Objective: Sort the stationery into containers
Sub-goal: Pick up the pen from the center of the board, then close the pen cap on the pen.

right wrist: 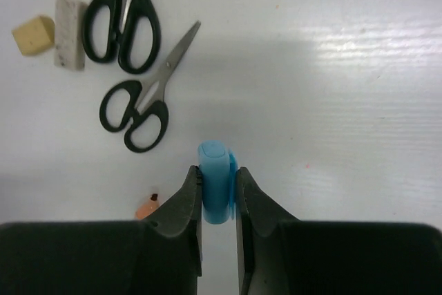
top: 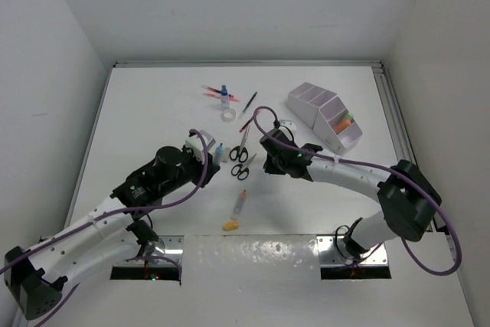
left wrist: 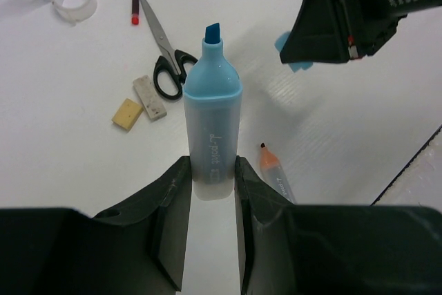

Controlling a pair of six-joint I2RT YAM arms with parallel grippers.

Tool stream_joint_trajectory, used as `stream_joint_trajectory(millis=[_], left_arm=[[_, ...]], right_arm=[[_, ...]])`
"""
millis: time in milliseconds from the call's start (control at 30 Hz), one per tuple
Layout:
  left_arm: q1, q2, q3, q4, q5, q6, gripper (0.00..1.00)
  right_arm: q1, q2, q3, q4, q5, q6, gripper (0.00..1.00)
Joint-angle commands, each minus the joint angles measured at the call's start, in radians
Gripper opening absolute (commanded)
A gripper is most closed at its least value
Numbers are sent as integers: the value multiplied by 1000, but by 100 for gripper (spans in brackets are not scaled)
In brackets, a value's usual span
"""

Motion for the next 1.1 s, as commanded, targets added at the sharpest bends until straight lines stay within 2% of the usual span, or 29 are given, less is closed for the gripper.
stream_joint_trajectory(millis=[0, 333, 567, 733, 1067], left_arm=[[10, 10, 2, 59, 25, 6, 0], [10, 81, 57, 61, 59, 29, 0], [-3, 156, 138, 59, 93, 96, 0], [-44, 216, 192, 159, 94, 144, 0], [-130, 308, 224, 219, 77, 146, 0]], right_arm=[[-25, -39, 34, -3, 52, -39, 0], [-71, -121, -5, 25, 60, -43, 0], [-87, -281, 136, 19, 188, -121, 0], [-26, -376, 178, 195, 270, -173, 0], [82, -355, 106, 505, 356, -193, 0]])
